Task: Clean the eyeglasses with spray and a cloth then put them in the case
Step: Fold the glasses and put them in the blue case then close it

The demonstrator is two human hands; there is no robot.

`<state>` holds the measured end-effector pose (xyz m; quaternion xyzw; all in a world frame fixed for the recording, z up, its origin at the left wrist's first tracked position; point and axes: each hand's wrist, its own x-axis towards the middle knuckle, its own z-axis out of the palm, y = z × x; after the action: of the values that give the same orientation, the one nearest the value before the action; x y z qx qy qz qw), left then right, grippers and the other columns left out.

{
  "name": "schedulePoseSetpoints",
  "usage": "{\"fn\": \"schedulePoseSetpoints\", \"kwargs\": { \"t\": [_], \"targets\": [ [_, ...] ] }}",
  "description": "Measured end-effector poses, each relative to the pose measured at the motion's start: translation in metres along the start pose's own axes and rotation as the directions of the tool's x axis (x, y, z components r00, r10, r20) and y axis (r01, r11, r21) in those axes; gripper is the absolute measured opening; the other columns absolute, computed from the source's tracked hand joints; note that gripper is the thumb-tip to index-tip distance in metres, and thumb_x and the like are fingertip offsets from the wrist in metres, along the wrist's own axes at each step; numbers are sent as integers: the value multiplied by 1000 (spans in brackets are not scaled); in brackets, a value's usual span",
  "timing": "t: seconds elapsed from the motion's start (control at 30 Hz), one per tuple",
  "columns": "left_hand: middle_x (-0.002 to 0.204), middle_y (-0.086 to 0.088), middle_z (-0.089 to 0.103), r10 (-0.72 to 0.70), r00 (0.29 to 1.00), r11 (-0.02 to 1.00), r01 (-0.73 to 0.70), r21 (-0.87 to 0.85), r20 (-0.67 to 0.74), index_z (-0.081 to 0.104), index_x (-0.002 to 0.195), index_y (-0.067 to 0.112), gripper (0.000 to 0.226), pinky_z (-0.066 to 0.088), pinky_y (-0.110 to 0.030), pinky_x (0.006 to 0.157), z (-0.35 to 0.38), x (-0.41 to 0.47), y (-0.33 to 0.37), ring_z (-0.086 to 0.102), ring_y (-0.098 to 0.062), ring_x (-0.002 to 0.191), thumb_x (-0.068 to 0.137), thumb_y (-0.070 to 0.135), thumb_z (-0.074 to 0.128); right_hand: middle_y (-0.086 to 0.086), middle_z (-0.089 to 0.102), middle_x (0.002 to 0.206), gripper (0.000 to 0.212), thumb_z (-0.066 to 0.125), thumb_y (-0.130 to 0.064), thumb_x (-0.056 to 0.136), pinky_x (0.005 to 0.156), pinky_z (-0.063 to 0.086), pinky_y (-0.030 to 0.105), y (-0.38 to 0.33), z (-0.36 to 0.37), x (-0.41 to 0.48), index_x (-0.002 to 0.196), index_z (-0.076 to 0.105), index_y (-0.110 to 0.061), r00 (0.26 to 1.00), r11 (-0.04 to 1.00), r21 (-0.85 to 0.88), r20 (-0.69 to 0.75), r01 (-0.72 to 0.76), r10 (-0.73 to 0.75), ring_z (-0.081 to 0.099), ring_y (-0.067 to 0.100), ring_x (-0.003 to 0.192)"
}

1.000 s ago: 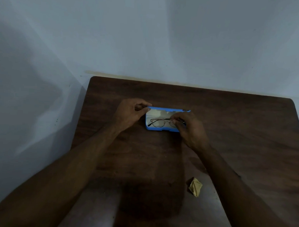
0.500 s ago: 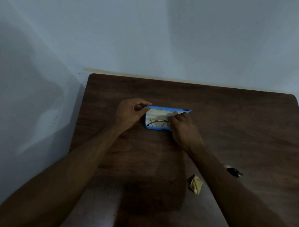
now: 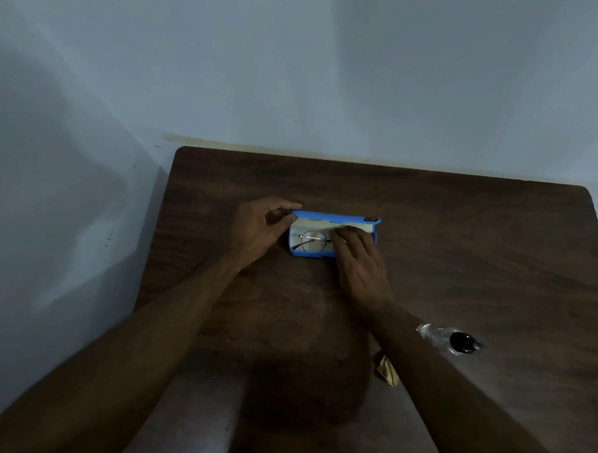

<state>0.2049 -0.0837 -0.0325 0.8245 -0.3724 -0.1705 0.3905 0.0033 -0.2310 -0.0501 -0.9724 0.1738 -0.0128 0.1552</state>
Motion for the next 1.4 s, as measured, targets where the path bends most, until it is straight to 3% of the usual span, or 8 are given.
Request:
{"fn": "schedulePoseSetpoints", "kwargs": {
  "t": [0.13,0.27,0.5,0.73,0.9,1.0,1.2,1.4],
  "targets": [
    [128,3,73,11,1000,1000,-11,-1,0,74,125,22,30,51,-16,100,1,-1,-1,66,-4,116,96,16,73,13,36,168,64,59,-14,101,128,26,45,4,6,-4,161,38,-11,1000,998,51,-17,25,-24,30,28,158],
    [129,4,72,32,999,999,-32,24,-9,73,126,19,32,45,-4,96,1,-2,0,63,0,115,95,15,74,13,34,169,59,52,-17,105,129,23,43,-1,-2,-11,161,37,-10,999,993,119,-37,24,-19,24,25,159],
    [129,9,66,17,997,1000,-19,-21,-80,72,128,15,39,42,2,93,2,-9,3,58,20,108,90,7,77,15,65,139,36,56,-10,104,111,46,34,-25,-25,-77,138,65,-1,932,968,241,-328,-75,153,58,27,129],
    [133,1,69,-13,993,997,4,-80,-114,69,132,17,45,60,-23,93,5,-25,4,70,-7,111,89,11,81,0,63,134,34,71,-12,98,88,59,38,-18,-29,-180,131,68,-18,928,935,178,-162,-308,336,65,27,121],
    [129,6,69,-184,951,970,135,-200,-249,67,132,23,43,55,-9,81,10,-64,14,70,-2,106,92,9,76,1,58,143,37,66,-24,101,80,64,45,-11,-25,-193,138,63,-23,883,871,180,-23,-457,468,64,29,126],
    [128,7,72,-294,922,933,220,-284,-253,67,131,27,39,58,-16,83,21,-99,20,71,-6,107,96,12,73,3,58,141,40,69,-34,98,75,61,42,-9,-22,-191,136,61,-24,867,856,142,40,-496,496,64,28,121],
    [124,14,74,-443,893,826,371,-424,-81,70,127,27,33,63,-44,93,54,-161,47,71,-7,112,97,12,70,9,65,130,37,73,-31,95,72,62,42,-3,-13,-192,129,65,-18,899,895,82,64,-438,434,64,35,116],
    [111,8,79,-473,867,698,479,-533,160,74,122,25,29,65,-37,83,83,-188,91,75,-8,104,99,9,69,-6,73,111,13,71,-19,95,86,58,37,-2,-22,-191,104,75,-27,808,714,436,53,-547,586,69,16,100]
  ]
}}
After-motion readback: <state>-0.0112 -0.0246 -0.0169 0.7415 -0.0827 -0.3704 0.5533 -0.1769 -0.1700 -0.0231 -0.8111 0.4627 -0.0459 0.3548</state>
